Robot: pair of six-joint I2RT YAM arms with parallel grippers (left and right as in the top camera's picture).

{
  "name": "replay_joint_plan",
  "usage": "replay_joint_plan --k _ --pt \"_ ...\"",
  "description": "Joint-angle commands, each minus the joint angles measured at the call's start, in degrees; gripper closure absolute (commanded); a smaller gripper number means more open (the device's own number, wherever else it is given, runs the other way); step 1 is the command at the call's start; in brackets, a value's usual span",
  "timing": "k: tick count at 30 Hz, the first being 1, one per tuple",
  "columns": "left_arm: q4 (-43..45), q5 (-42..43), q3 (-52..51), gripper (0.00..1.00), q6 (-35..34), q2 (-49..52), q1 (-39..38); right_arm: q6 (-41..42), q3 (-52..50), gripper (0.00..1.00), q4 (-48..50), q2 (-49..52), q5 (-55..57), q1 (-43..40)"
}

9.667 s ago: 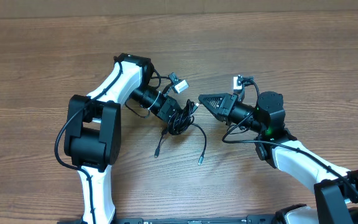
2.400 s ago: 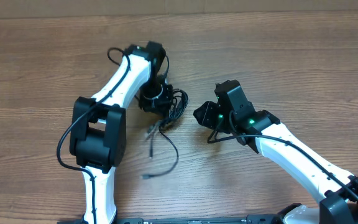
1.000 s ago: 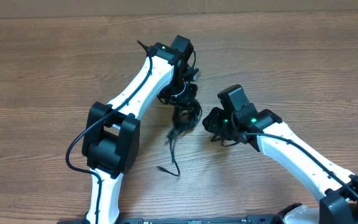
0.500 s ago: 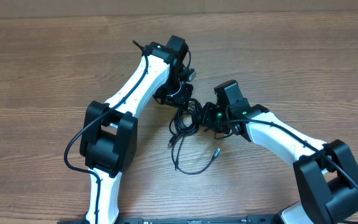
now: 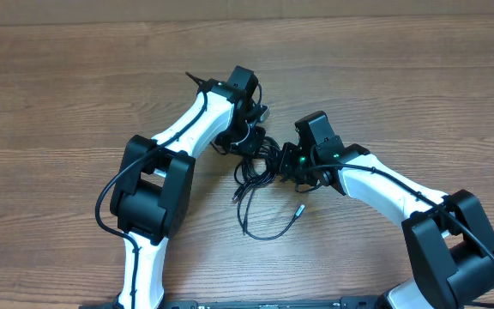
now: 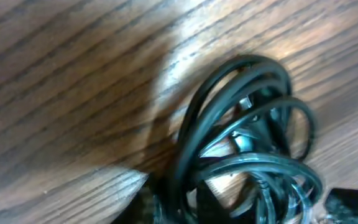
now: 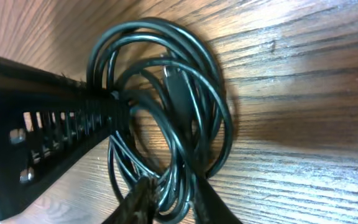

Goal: Untangle cables

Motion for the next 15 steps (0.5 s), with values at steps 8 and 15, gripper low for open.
replay_joint_plan --k 8,15 --pt "2.86 0.17 -1.36 0.96 2.36 0.52 0.72 6.95 -1.18 0.89 -0.13 0.55 5.66 -0.07" --pt "2.16 0.31 -1.36 0.73 2.38 0.50 0.68 10.14 -1.18 0.91 1.38 2.86 5.09 -0.07"
